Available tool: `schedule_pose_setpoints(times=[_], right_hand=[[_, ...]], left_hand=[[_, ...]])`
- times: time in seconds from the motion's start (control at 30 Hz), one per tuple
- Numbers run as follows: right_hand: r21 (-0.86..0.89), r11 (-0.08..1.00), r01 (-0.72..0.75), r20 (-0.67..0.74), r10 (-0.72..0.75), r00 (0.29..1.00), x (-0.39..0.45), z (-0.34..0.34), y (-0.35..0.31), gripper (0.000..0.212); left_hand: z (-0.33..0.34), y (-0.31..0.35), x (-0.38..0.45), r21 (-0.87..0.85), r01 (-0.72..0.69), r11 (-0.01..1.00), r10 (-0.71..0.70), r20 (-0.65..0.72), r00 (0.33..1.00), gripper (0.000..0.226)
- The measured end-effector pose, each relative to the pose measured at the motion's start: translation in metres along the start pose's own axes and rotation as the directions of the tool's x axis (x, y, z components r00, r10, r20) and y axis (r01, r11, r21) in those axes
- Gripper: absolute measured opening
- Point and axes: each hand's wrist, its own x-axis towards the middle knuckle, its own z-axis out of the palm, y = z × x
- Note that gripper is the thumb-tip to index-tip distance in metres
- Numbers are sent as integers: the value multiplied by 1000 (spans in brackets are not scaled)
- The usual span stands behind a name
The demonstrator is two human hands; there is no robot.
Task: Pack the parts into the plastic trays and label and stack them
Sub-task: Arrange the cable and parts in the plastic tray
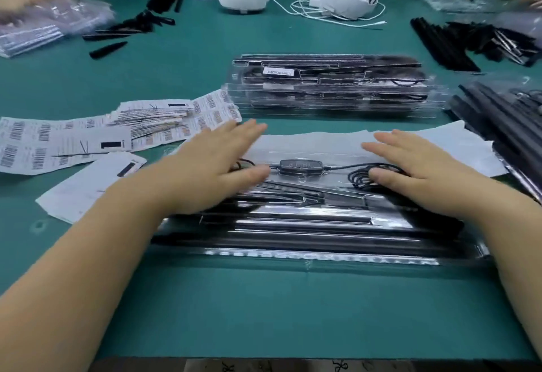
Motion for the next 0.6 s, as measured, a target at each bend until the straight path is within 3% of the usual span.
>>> schedule_pose_setpoints(times=[0.07,0.17,0.6], right_hand=[[-97,995,6,42,-2,999,2,5,3,89],[-145,989,9,75,2,997,3,6,4,88],[-203,979,-9,116,33,993,4,5,0,96]], left_hand=[[11,2,4,128,-31,991,16,111,994,82],[16,2,6,248,-38,968,3,138,990,85],[16,3,9,280,-33,959,-16,172,985,92]])
